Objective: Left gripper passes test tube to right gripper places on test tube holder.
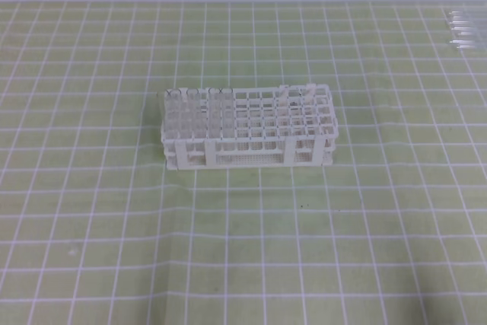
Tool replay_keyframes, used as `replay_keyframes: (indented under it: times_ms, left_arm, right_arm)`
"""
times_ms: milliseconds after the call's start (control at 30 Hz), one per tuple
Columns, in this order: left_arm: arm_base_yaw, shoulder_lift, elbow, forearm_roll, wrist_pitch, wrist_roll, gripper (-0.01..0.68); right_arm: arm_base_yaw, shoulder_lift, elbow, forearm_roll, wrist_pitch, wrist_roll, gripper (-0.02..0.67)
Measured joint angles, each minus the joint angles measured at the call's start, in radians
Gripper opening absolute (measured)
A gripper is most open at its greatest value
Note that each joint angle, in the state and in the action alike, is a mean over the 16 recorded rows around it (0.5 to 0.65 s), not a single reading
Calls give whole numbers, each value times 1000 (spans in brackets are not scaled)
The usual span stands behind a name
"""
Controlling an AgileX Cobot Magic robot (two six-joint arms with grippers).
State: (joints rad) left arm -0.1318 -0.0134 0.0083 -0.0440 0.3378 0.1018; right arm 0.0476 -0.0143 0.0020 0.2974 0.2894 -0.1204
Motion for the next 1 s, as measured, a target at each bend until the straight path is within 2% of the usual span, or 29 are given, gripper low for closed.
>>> replay_keyframes:
  times_ms: [1000]
  left_arm:
    - [0,3,-3,-1,-4,1,-2]
  right_arm:
    - [0,1,0,-20,0,-2,-15]
